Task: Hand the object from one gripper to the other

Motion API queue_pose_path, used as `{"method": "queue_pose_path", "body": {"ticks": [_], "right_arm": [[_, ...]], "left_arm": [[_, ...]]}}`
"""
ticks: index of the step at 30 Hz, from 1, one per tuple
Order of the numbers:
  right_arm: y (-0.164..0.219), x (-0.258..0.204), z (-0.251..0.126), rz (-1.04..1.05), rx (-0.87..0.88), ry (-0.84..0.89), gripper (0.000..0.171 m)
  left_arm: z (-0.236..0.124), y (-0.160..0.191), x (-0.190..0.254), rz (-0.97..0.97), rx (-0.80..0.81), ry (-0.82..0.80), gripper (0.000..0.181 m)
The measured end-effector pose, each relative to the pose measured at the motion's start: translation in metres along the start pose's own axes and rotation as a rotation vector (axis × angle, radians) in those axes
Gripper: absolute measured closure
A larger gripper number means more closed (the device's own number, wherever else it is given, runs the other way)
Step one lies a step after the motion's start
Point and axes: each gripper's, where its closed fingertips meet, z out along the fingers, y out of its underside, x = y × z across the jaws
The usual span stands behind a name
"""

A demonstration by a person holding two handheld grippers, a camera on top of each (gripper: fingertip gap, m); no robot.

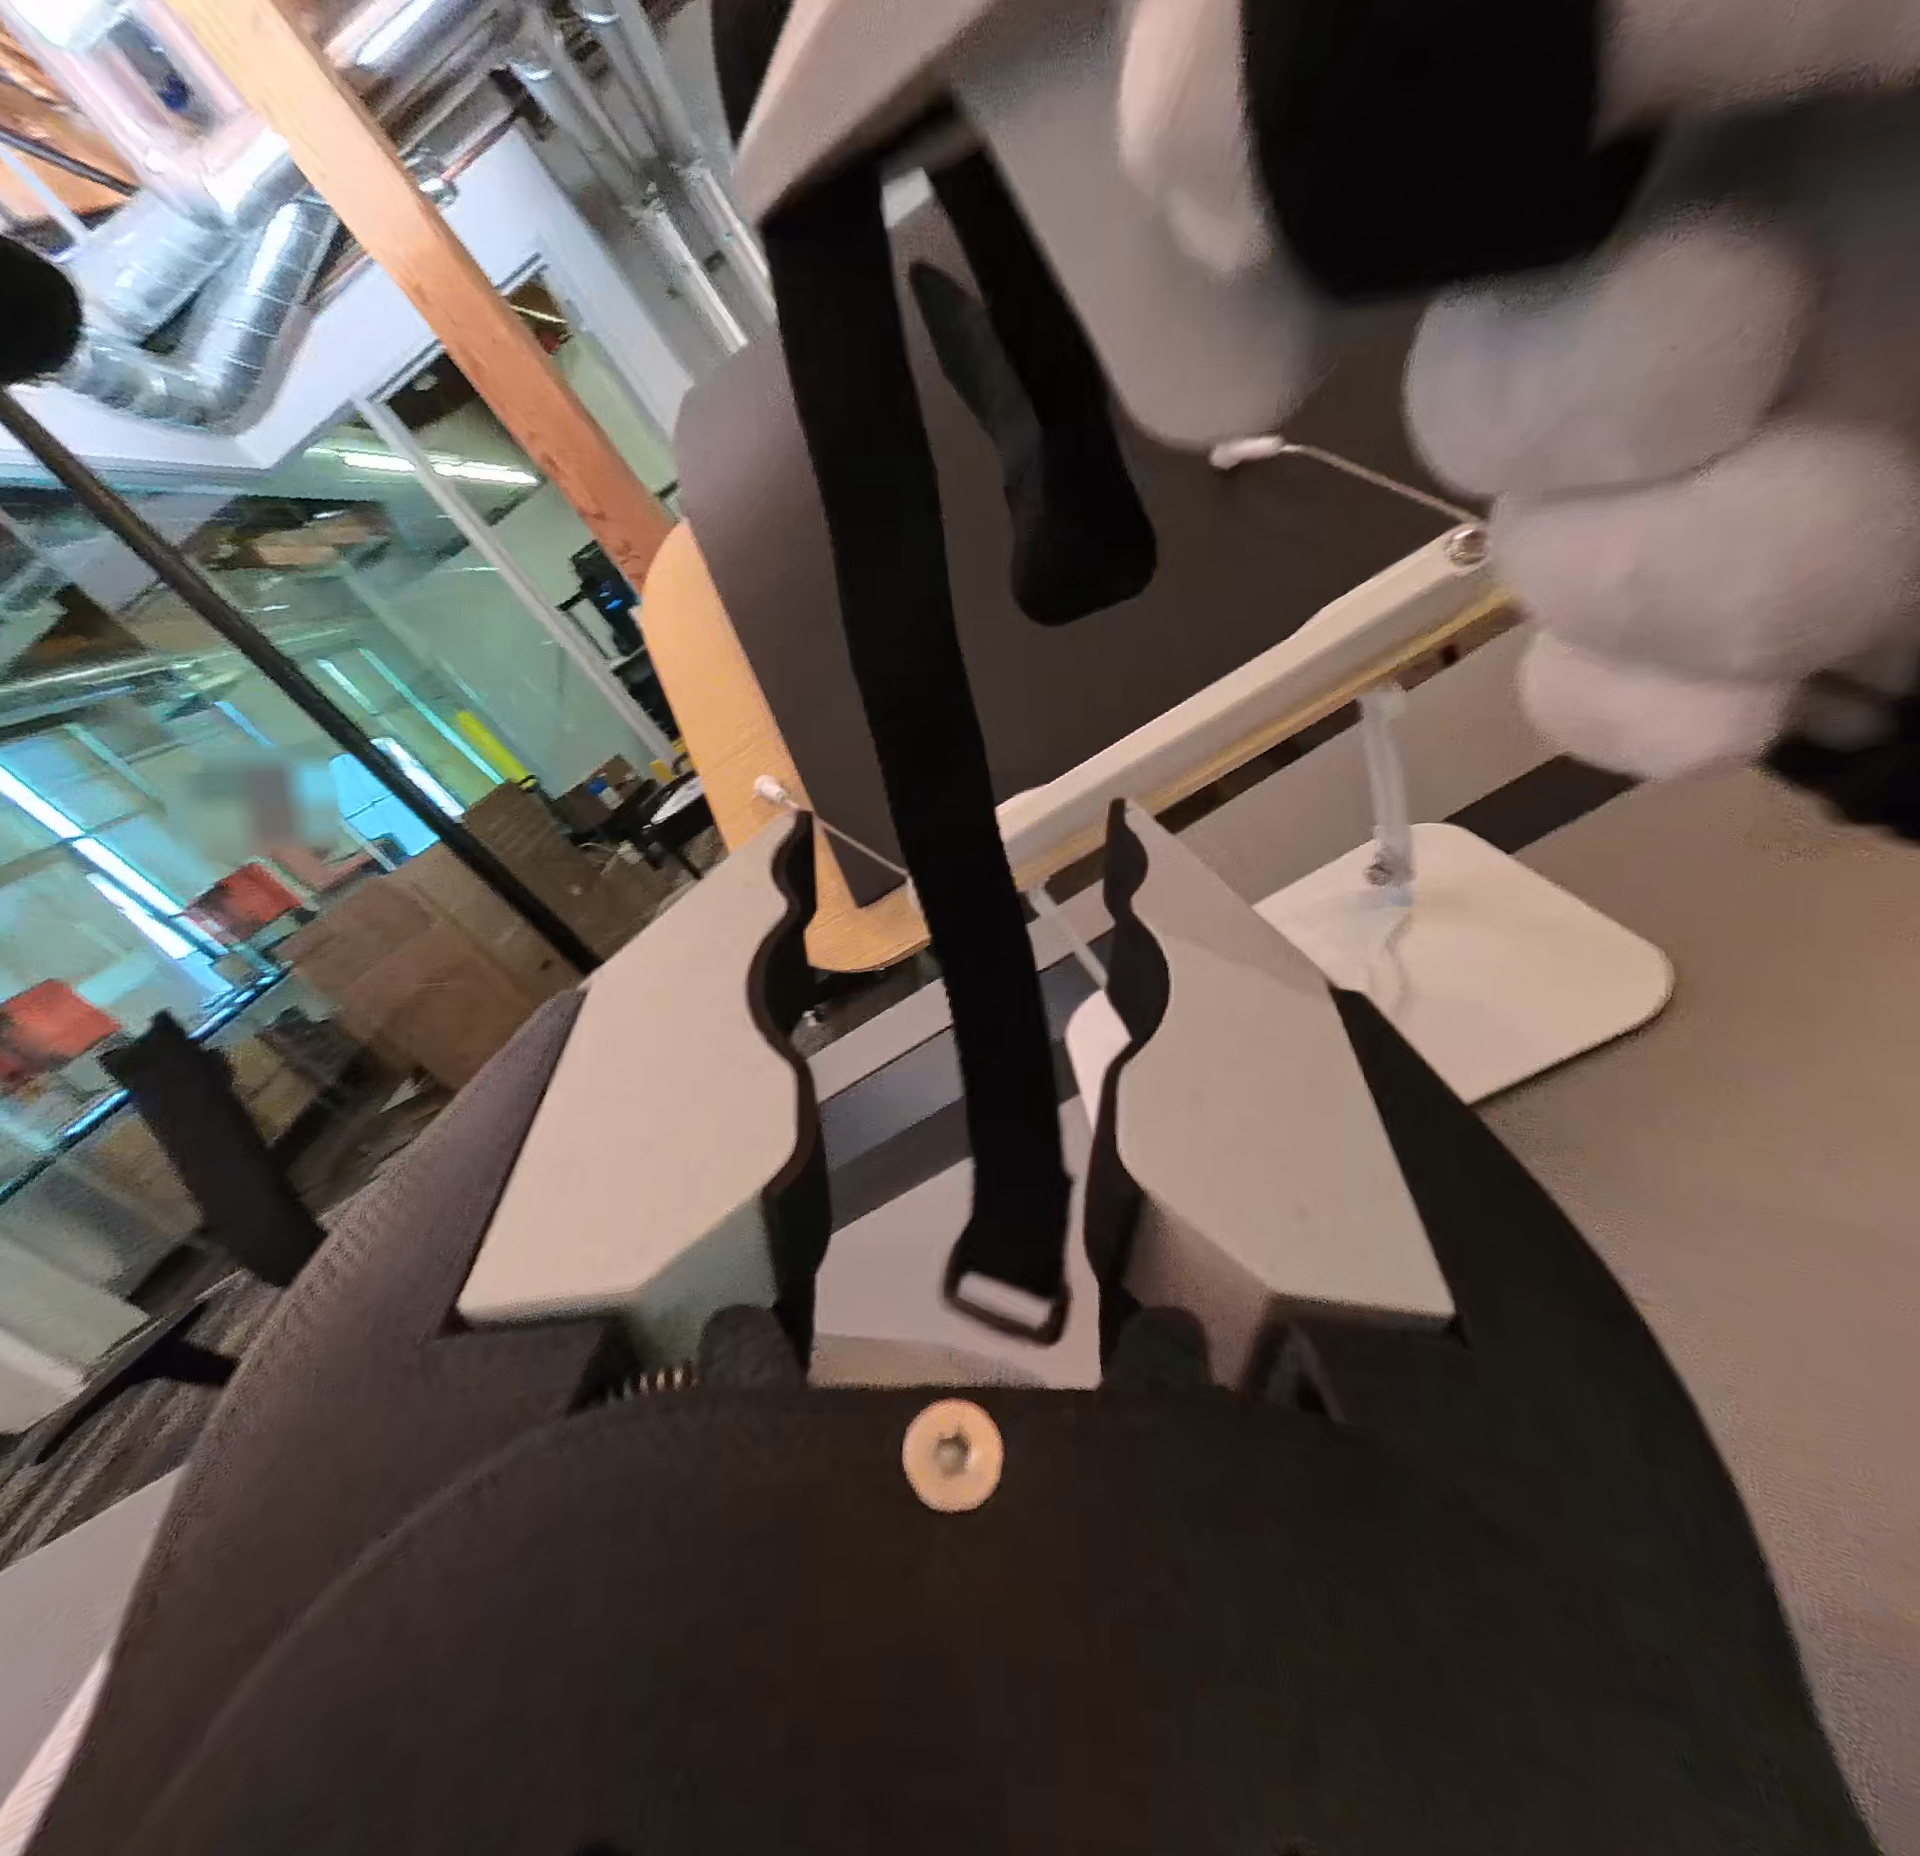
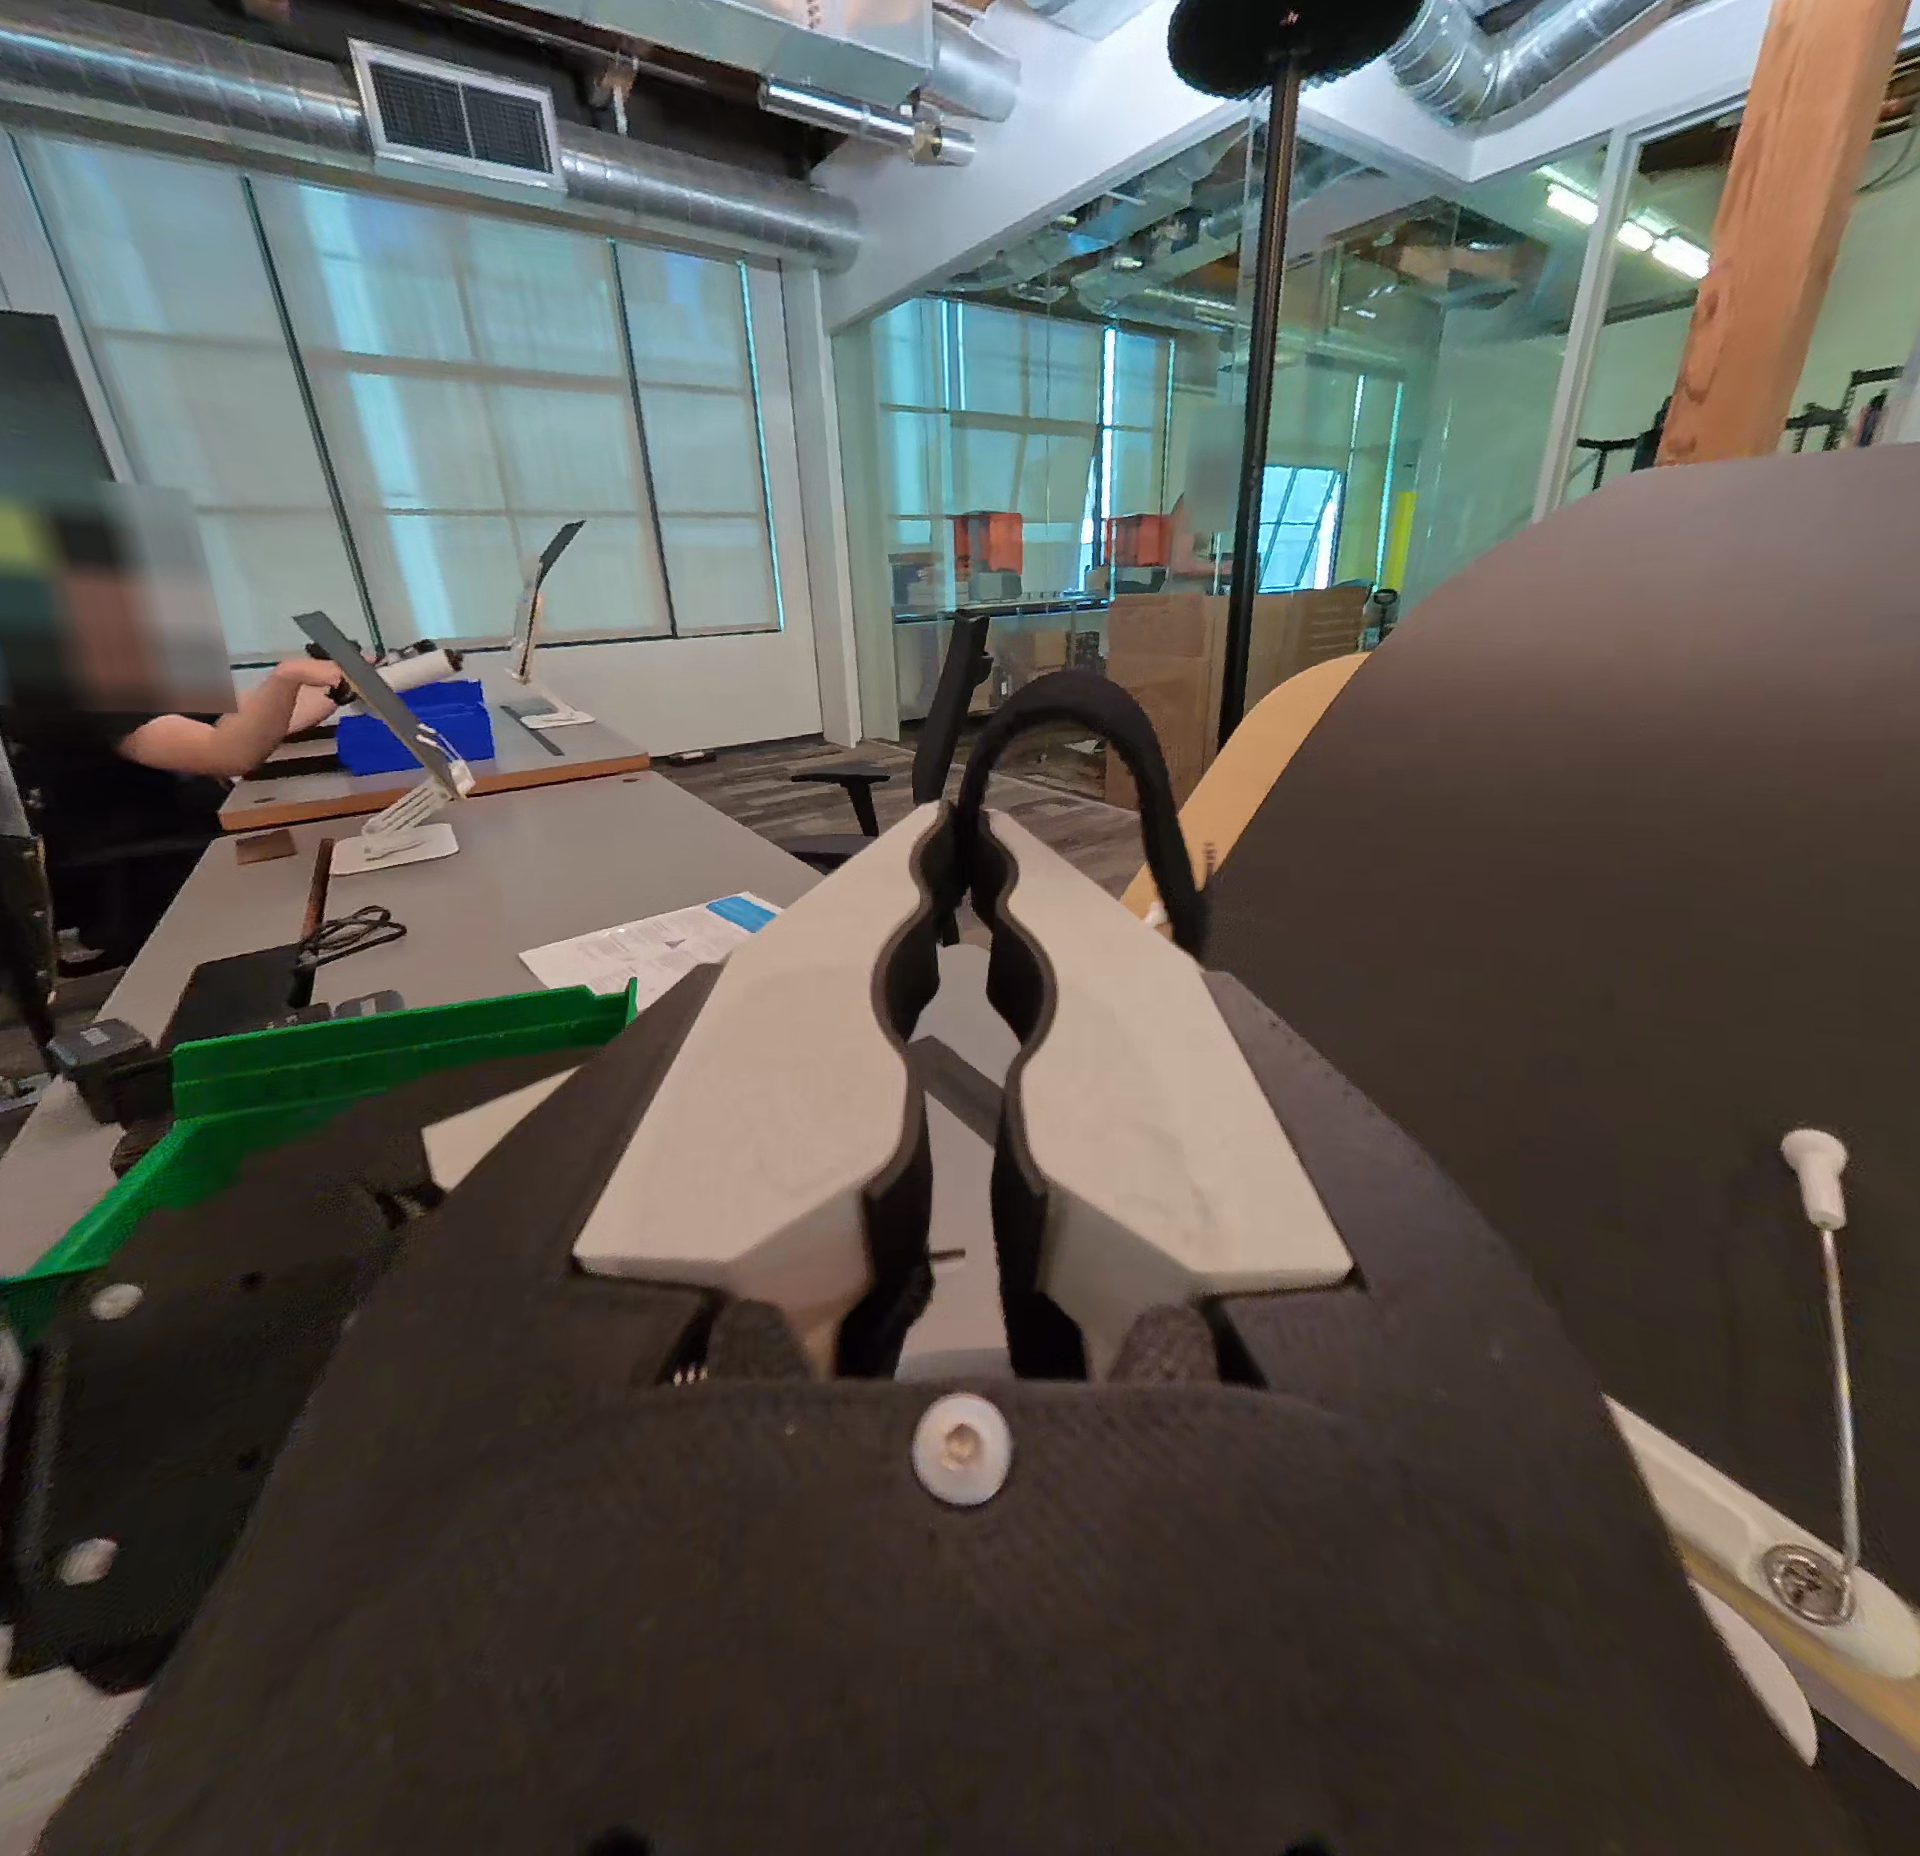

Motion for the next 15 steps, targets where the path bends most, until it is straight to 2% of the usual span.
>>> {"method": "queue_pose_path", "body": {"ticks": [2,3,4,5,9,12,13,15], "right_arm": [[-0.003,-0.001,-0.002,0.005,0.005,0.001,0.171],[-0.004,0.000,-0.003,0.009,0.010,0.006,0.171],[-0.005,0.001,-0.003,0.007,0.011,0.014,0.171],[-0.004,0.002,-0.004,0.006,0.009,0.019,0.171],[-0.004,0.012,-0.006,0.011,0.007,0.037,0.171],[-0.001,0.010,-0.006,0.025,-0.011,-0.017,0.167],[-0.002,0.010,-0.007,0.027,-0.013,-0.036,0.159],[0.003,0.005,-0.009,0.017,-0.075,-0.109,0.127]], "left_arm": [[0.007,0.003,-0.003,0.008,0.001,-0.026,0.144],[0.008,0.002,-0.002,-0.003,0.003,-0.019,0.160],[0.009,0.000,-0.002,0.002,0.009,-0.015,0.165],[0.009,-0.001,-0.003,0.014,0.010,-0.015,0.180],[0.008,-0.002,0.003,0.050,-0.008,0.079,0.181],[0.002,-0.003,0.009,0.021,-0.039,0.232,0.181],[0.000,-0.003,0.009,0.004,-0.050,0.280,0.181],[-0.007,-0.005,0.009,-0.050,-0.080,0.416,0.181]]}}
